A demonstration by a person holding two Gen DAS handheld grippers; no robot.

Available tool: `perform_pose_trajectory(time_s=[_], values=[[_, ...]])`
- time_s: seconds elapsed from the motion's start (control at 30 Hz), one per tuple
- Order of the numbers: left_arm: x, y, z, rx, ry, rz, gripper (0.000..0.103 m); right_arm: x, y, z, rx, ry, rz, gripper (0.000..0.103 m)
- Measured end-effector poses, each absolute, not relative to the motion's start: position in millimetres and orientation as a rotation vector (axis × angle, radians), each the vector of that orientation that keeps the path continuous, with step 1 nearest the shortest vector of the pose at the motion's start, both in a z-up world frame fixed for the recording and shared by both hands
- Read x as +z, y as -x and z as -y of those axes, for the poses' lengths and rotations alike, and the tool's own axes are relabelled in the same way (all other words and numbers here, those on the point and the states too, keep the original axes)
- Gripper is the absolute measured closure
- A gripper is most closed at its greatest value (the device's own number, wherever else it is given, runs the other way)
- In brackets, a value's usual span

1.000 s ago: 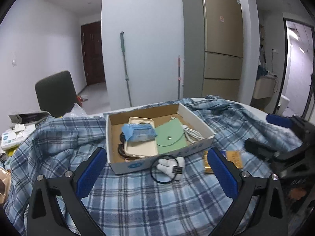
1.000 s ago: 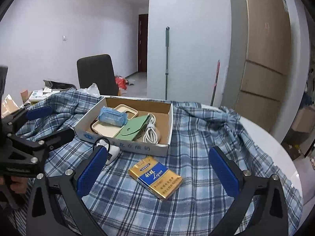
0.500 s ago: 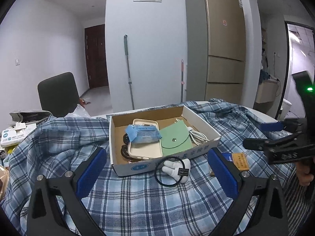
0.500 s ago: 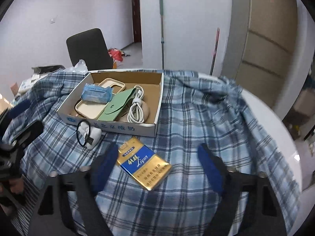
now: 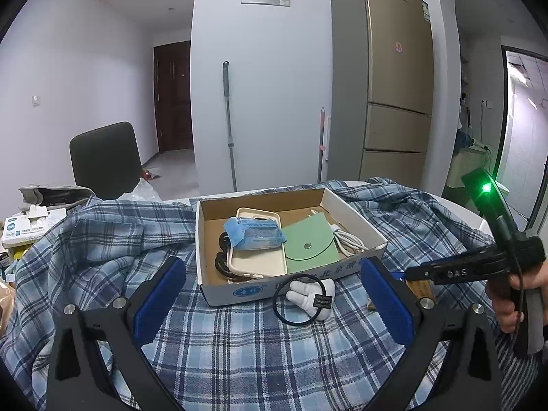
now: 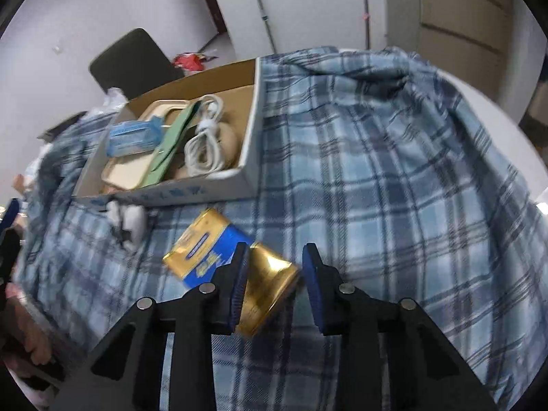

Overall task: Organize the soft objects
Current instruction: 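Grasp the gold cigarette pack with the right gripper, then lift the cigarette pack with the right gripper while the left gripper grasps the white hair tie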

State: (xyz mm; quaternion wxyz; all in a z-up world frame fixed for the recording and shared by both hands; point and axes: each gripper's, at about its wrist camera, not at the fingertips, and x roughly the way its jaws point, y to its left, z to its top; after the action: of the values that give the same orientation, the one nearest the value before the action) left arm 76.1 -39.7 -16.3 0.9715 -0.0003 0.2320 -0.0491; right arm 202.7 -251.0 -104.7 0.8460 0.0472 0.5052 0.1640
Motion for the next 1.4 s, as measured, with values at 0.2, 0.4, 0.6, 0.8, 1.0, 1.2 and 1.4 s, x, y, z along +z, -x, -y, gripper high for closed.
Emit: perform_pose_trajectory(time_s=[0.2, 0.4, 0.6, 0.8, 1.0, 1.2, 1.4], values=[[-17.4, -75.7, 42.1, -0.103, -0.009, -0.468, 0.000, -105.9, -175.0, 235.0, 0.502, -0.075, -1.122, 0.072], [-17.1, -75.1, 41.8, -0.098, -0.008, -0.463, 0.000, -92.7, -138.2, 205.9, 0.585, 0.054, -1.086, 0.039], [-16.6, -74.8, 40.6, -0.089, -0.004, -0.462, 0.000, -78.6, -132.8, 182.5, 0.518, 0.194, -0.942, 0.019], [-16.5, -74.3, 39.3, -0.089, 0.002, -0.462, 0.000, -90.2, -149.0, 173.4, 0.534, 0.216, -0.970, 0.019], [-17.2, -74.8, 40.2, -0.095, -0.001, -0.468, 0.000, -107.2, -151.8, 166.7, 0.552, 0.220, -1.003, 0.025], [-18.9, -76.0, 41.5, -0.101, -0.007, -0.478, 0.000, -113.9, -154.4, 168.6, 0.496, 0.232, -1.006, 0.050], [-19.1, -76.1, 41.3, -0.101, -0.005, -0.479, 0.000, -88.0, -142.2, 188.9, 0.483, 0.136, -0.846, 0.051]])
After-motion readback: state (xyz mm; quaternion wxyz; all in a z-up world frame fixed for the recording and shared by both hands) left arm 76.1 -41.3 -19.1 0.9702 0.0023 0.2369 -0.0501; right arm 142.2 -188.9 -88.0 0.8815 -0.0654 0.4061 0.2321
